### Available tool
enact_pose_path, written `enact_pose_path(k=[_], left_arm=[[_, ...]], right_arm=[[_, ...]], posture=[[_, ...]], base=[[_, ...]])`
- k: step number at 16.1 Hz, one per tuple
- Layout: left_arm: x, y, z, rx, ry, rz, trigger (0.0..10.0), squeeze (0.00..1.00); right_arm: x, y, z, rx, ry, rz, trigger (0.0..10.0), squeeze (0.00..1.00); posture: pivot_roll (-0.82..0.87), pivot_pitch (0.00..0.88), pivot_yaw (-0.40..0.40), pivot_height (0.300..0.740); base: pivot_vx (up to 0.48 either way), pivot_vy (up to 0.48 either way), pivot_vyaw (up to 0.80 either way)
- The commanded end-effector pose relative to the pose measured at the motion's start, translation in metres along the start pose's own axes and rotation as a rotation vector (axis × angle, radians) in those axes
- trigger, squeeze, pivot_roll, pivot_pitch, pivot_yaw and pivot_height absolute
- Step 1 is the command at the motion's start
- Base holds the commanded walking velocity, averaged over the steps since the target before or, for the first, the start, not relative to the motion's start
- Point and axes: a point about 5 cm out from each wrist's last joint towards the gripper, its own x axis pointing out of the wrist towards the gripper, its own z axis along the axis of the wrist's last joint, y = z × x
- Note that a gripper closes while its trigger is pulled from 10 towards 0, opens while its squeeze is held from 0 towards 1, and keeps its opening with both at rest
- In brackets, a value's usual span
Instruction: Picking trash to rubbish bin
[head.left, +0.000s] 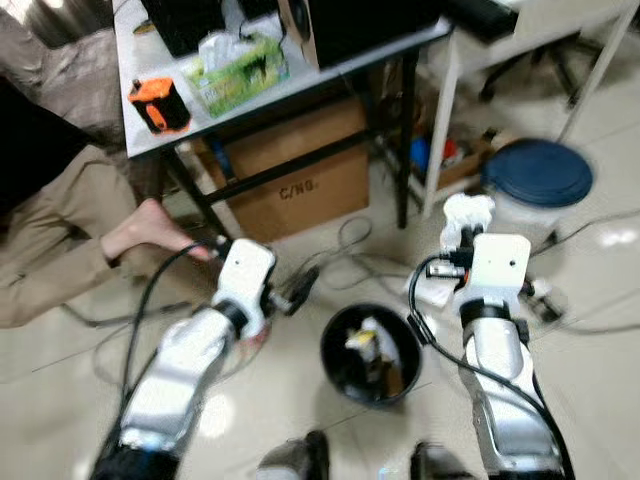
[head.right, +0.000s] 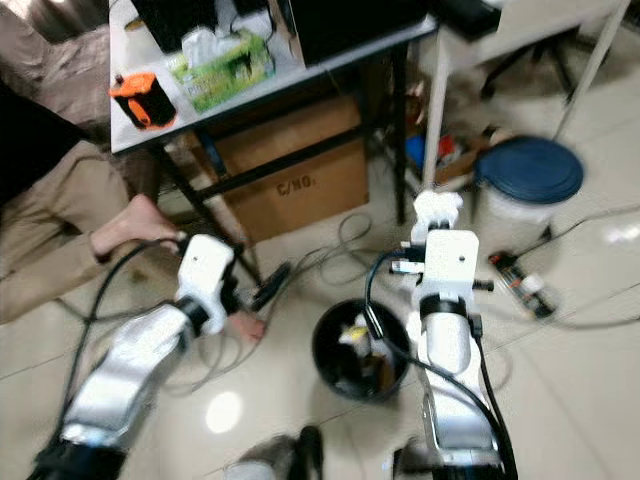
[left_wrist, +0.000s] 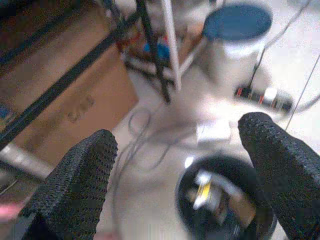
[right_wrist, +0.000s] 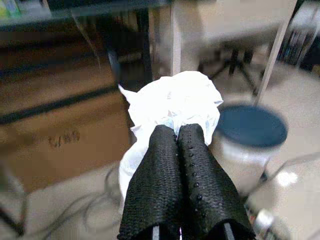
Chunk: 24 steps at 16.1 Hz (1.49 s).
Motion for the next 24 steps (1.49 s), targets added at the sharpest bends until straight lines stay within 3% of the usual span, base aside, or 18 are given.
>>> enact_pose_path(k=[1, 4, 7, 10, 13, 22, 24], left_arm=[[-0.009, 0.005, -0.001, 0.02, 0.026, -0.007, 10.0, 0.0], [-0.028, 0.022, 0.0, 0.092, 0.075, -0.02, 10.0, 0.0], [-0.032, 0.033, -0.002, 0.128, 0.106, -0.007, 10.0, 0.0], [-0.037, 0.034, -0.016, 0.123, 0.141, 0.042, 10.0, 0.0], [-0.05, 0.036, -0.026, 0.127, 0.177, 0.064, 10.0, 0.0], [-0.071, 0.04, -0.025, 0.146, 0.198, 0.101, 10.0, 0.0], [-0.084, 0.056, -0.023, 0.188, 0.203, 0.136, 10.0, 0.0]], right_arm=[[-0.003, 0.007, -0.008, 0.023, 0.029, 0.013, 10.0, 0.0], [0.002, 0.013, -0.027, 0.08, 0.104, 0.035, 10.0, 0.0], [0.012, 0.019, -0.034, 0.088, 0.134, 0.087, 10.0, 0.0], [0.023, 0.017, -0.068, 0.158, 0.296, 0.016, 10.0, 0.0], [0.028, 0.025, -0.088, 0.203, 0.428, 0.027, 10.0, 0.0], [0.032, 0.047, -0.101, 0.222, 0.552, 0.075, 10.0, 0.0], [0.029, 0.054, -0.104, 0.218, 0.577, 0.095, 10.0, 0.0]], posture=[[0.08, 0.315, 0.28, 0.74], [0.13, 0.369, 0.33, 0.74], [0.14, 0.399, 0.337, 0.74], [0.16, 0.409, 0.315, 0.74], [0.18, 0.418, 0.293, 0.74], [0.25, 0.444, 0.285, 0.74], [0.28, 0.439, 0.288, 0.74]], base=[[0.0, 0.0, 0.0], [0.0, 0.0, 0.0], [0.0, 0.0, 0.0], [0.0, 0.0, 0.0], [0.0, 0.0, 0.0], [0.0, 0.0, 0.0], [0.0, 0.0, 0.0]])
